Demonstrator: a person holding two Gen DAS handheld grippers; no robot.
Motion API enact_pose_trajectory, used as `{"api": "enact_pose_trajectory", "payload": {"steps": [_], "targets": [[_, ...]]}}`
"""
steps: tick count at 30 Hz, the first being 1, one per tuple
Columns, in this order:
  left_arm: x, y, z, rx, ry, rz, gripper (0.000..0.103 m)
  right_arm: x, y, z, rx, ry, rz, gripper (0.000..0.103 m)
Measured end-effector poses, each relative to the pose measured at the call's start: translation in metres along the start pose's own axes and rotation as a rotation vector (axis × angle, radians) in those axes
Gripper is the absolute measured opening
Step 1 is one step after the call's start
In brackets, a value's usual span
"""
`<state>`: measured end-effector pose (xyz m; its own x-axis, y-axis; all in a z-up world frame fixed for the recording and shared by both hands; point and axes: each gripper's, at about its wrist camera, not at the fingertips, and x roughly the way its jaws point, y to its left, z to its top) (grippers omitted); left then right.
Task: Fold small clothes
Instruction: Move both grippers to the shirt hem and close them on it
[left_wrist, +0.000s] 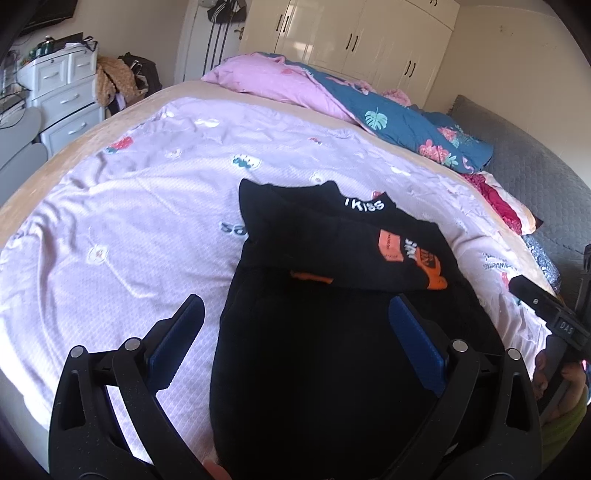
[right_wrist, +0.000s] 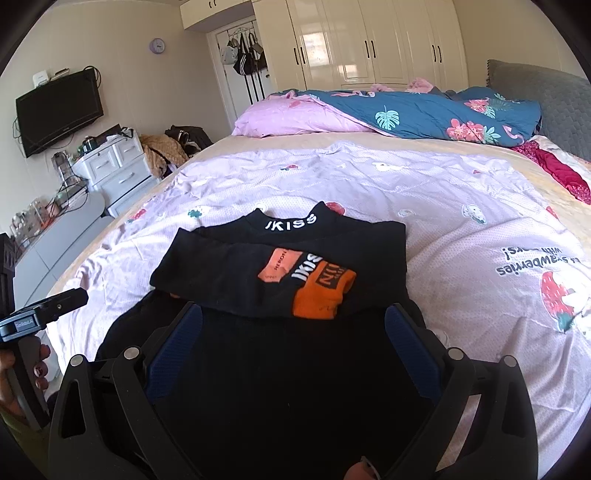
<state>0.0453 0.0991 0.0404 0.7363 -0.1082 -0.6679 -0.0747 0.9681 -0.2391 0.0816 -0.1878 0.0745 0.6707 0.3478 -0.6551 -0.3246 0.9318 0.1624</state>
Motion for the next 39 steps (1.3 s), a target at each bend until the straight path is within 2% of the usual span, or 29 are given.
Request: {"api": "enact_pose_trajectory", "payload": {"steps": [7, 14, 26, 34, 39], "targets": [[-0.006, 0.005, -0.015, 0.004, 0.028, 0.028, 0.094, -0.012, -0.001, -0.016, -0.007, 0.032, -0.020, 0.099], [-0.009, 0.016, -0.038, 0.014, 0.084, 0.074, 0.094, -0.020, -0.006, -0.035, -0.014, 0.075, -0.033, 0.099], [-0.005, 0.018, -0.068, 0.031, 0.179, 0.107, 0.094, -0.029, -0.014, -0.054, -0.013, 0.123, -0.053, 0.099], [0.004, 0.024, -0.080, 0.009, 0.244, 0.106, 0.094, -0.035, -0.023, -0.069, -0.004, 0.158, -0.054, 0.099], [0.007, 0.026, -0.086, 0.005, 0.270, 0.075, 0.094, -0.039, -0.028, -0.079, -0.002, 0.182, -0.052, 0.099]]}}
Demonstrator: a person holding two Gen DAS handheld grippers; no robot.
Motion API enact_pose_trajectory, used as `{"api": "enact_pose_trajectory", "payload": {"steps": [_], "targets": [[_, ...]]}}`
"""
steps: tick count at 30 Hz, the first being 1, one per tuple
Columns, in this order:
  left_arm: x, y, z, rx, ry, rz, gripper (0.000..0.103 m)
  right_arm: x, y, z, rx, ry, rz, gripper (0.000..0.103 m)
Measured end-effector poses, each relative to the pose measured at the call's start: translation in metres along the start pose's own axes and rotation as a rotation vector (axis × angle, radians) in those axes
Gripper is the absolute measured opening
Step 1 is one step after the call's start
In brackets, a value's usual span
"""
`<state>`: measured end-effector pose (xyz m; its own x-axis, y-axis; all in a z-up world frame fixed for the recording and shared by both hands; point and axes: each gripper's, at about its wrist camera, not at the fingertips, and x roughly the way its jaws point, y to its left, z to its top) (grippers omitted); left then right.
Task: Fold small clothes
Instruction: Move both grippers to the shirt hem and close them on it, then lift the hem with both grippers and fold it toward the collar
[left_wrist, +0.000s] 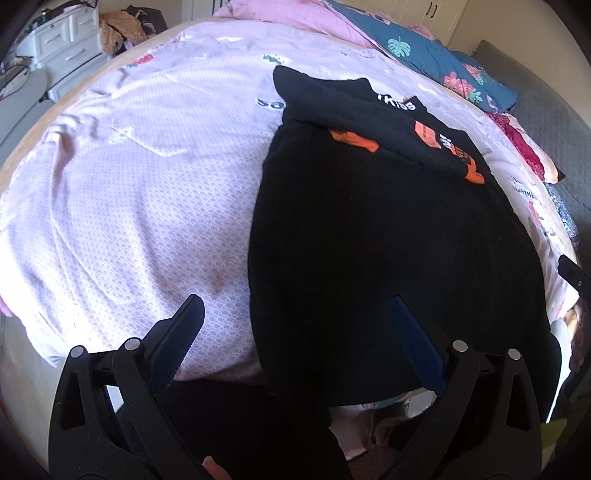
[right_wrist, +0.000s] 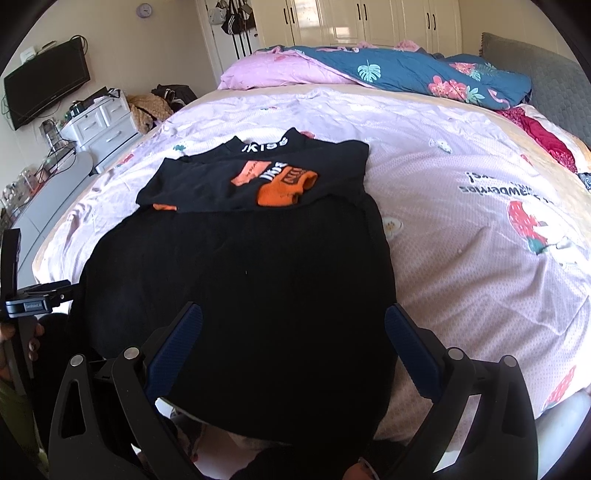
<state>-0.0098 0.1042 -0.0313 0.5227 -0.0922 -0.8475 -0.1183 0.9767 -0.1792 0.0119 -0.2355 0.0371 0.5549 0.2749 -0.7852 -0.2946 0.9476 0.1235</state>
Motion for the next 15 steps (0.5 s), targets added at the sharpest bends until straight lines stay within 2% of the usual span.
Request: {"api": "enact_pose_trajectory", "payload": {"steps": [6, 8, 10, 11, 13, 14, 15], "targets": [[0.003, 0.000, -0.007, 0.014, 0.023, -0.013, 0.093, 0.001, -0.003, -0.014, -0.015, 0.039, -0.008, 0.099], [0.004, 0.001, -0.010, 0.010, 0.037, -0.030, 0.088, 0.004, -0.004, -0.020, -0.015, 0.061, -0.016, 0.099], [0.007, 0.000, -0.013, 0.017, 0.057, -0.070, 0.071, 0.006, -0.007, -0.024, -0.011, 0.073, -0.022, 0.099], [0.009, -0.003, -0.016, 0.027, 0.072, -0.084, 0.066, 0.006, -0.009, -0.027, -0.008, 0.080, -0.025, 0.099], [0.011, -0.007, -0.019, 0.046, 0.083, -0.077, 0.050, 0.007, -0.014, -0.032, 0.006, 0.093, -0.029, 0.099], [0.011, -0.008, -0.019, 0.052, 0.081, -0.075, 0.047, 0.007, -0.017, -0.034, 0.021, 0.099, -0.025, 0.099], [0.011, -0.008, -0.020, 0.052, 0.080, -0.076, 0.038, 0.007, -0.019, -0.036, 0.030, 0.104, -0.020, 0.099]]}}
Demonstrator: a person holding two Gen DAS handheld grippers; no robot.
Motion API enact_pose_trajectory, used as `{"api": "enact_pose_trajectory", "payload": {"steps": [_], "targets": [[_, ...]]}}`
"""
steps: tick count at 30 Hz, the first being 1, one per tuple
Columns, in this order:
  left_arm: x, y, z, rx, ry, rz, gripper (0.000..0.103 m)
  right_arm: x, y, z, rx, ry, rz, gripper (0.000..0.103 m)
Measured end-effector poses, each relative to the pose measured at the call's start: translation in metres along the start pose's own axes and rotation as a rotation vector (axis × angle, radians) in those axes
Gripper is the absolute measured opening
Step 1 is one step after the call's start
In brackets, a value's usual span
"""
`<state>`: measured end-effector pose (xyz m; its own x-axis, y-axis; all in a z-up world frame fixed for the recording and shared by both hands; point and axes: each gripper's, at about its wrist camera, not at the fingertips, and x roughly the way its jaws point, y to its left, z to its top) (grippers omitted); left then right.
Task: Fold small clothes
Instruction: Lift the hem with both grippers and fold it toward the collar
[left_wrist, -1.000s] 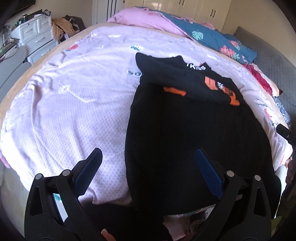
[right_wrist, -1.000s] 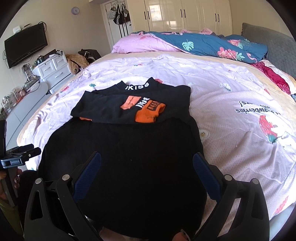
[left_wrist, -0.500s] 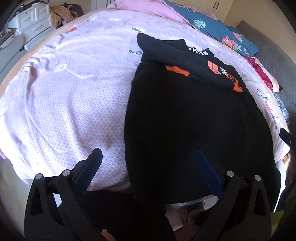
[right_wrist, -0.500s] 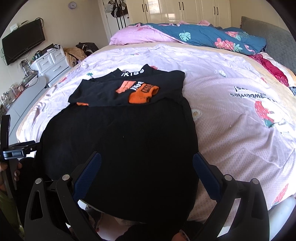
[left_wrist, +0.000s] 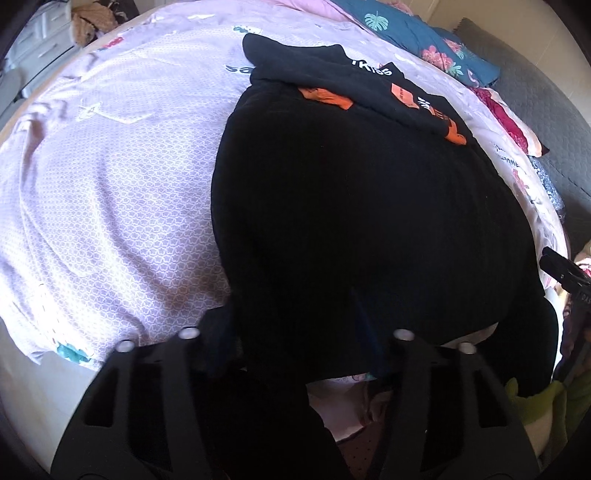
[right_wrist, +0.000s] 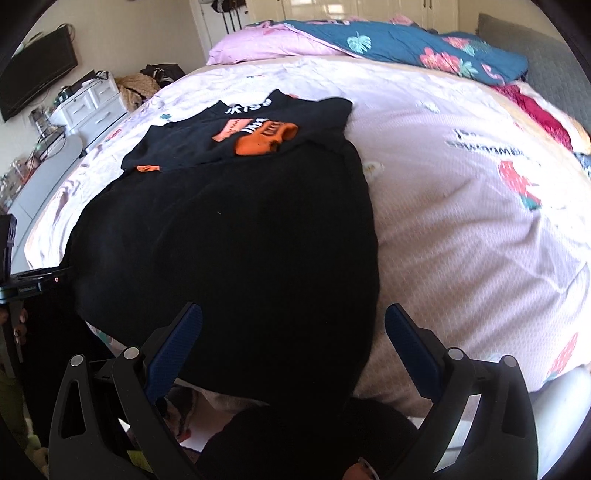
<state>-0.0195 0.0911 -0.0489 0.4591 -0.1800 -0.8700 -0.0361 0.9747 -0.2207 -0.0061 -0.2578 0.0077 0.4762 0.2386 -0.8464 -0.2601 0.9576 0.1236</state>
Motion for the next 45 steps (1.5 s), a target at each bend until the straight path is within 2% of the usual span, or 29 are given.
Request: {"api": "enact_pose_trajectory", "payload": {"steps": [1, 3, 6, 10, 12, 13, 15, 18, 21, 28, 33, 36, 40, 45], "targets": [[0.001, 0.001, 0.000, -0.006, -0.001, 0.000, 0.032, 0.000, -0.002, -0.001, 0.006, 0.004, 0.003, 0.099], [-0.001, 0.005, 0.000, -0.031, -0.010, -0.007, 0.024, 0.001, -0.006, -0.004, 0.014, 0.020, 0.009, 0.098], [-0.004, 0.013, 0.000, -0.074, -0.028, -0.043, 0.019, 0.006, -0.009, -0.010, 0.020, 0.061, 0.005, 0.098], [-0.007, 0.013, -0.002, -0.075, -0.038, -0.051, 0.013, 0.016, -0.011, -0.015, 0.030, 0.115, 0.004, 0.096], [-0.009, 0.015, -0.002, -0.085, -0.047, -0.063, 0.009, 0.020, -0.011, -0.016, 0.026, 0.134, 0.010, 0.058], [-0.010, 0.016, -0.002, -0.091, -0.052, -0.069, 0.007, 0.024, -0.011, -0.017, 0.022, 0.149, -0.006, 0.054], [-0.014, 0.020, -0.004, -0.107, -0.066, -0.084, 0.006, 0.023, -0.011, -0.018, 0.012, 0.144, -0.022, 0.032], [-0.019, 0.023, -0.004, -0.118, -0.087, -0.091, 0.005, 0.013, -0.016, -0.015, 0.015, 0.102, -0.027, 0.010], [-0.025, 0.024, -0.002, -0.124, -0.115, -0.095, 0.004, -0.004, -0.022, -0.010, 0.051, 0.022, 0.057, 0.008], [-0.044, 0.028, 0.009, -0.123, -0.200, -0.097, 0.003, -0.033, -0.023, 0.015, 0.079, -0.135, 0.118, 0.008], [-0.053, 0.030, 0.025, -0.143, -0.246, -0.118, 0.003, -0.041, -0.026, 0.039, 0.115, -0.210, 0.136, 0.008], [-0.061, 0.033, 0.037, -0.168, -0.275, -0.159, 0.003, -0.041, -0.029, 0.053, 0.133, -0.238, 0.137, 0.008], [-0.069, 0.034, 0.055, -0.186, -0.320, -0.170, 0.003, -0.040, -0.030, 0.069, 0.155, -0.262, 0.124, 0.008], [-0.074, 0.028, 0.076, -0.176, -0.374, -0.121, 0.003, -0.044, -0.031, 0.088, 0.194, -0.298, 0.107, 0.008]]}}
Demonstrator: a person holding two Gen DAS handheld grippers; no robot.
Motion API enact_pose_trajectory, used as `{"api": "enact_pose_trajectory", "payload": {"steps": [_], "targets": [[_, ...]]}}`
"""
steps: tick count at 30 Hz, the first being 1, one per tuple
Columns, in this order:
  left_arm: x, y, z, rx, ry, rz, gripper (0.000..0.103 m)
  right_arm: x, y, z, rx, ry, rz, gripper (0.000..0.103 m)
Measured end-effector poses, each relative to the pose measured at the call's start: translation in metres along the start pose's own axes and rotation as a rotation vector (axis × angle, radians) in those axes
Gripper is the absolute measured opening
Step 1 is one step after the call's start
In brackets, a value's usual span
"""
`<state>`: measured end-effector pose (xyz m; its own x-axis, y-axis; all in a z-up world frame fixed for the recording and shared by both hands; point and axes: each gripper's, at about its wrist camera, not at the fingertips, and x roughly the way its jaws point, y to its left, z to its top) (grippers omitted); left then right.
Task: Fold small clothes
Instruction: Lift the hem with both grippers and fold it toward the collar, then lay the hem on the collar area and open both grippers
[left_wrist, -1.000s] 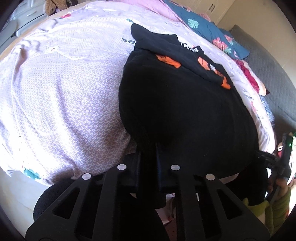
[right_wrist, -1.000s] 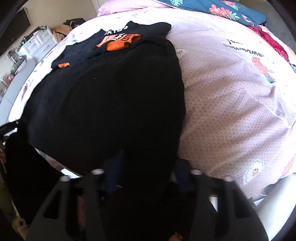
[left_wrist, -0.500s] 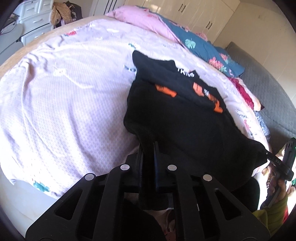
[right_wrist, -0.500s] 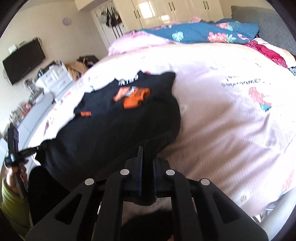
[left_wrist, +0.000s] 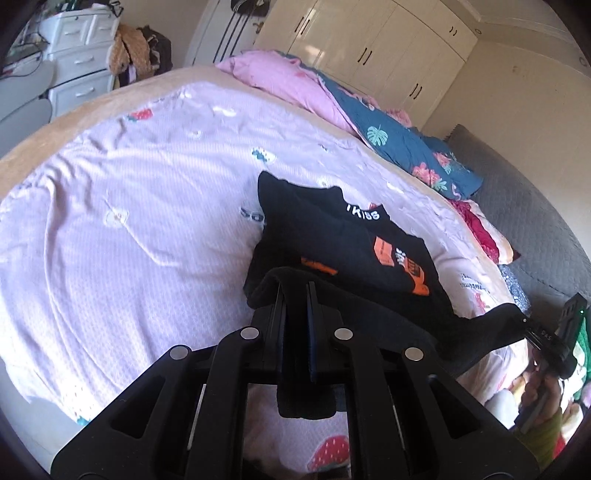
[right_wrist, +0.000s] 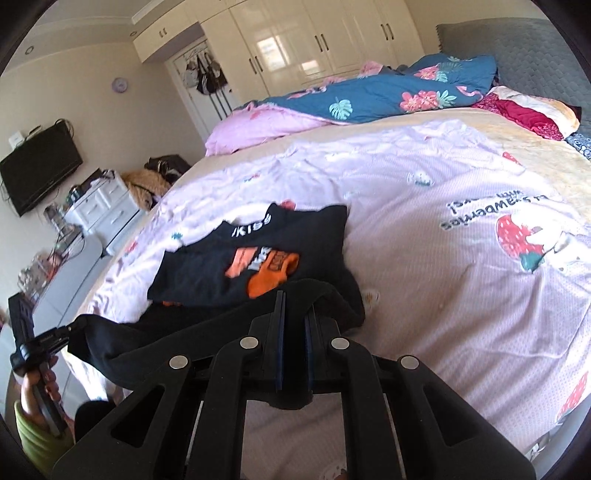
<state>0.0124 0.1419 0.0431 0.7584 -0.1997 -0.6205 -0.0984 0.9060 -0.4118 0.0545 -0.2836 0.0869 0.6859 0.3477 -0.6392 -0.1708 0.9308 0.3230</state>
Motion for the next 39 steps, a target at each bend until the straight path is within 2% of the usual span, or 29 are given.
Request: {"api": "enact_pose_trajectory", "payload": {"steps": [14, 32, 39], "targets": [[0.015, 0.003, 0.039, -0.110, -0.066, -0.024, 0.003, 0.010, -0.012, 0.033, 0.119, -0.040, -0.003, 0.008], [0.033, 0.001, 0.060, -0.135, -0.102, 0.007, 0.003, 0.036, -0.002, 0.065, 0.116, -0.073, -0.037, 0.007], [0.046, -0.005, 0.074, -0.106, -0.114, 0.059, 0.003, 0.053, -0.004, 0.080, 0.118, -0.066, -0.058, 0.007]]}}
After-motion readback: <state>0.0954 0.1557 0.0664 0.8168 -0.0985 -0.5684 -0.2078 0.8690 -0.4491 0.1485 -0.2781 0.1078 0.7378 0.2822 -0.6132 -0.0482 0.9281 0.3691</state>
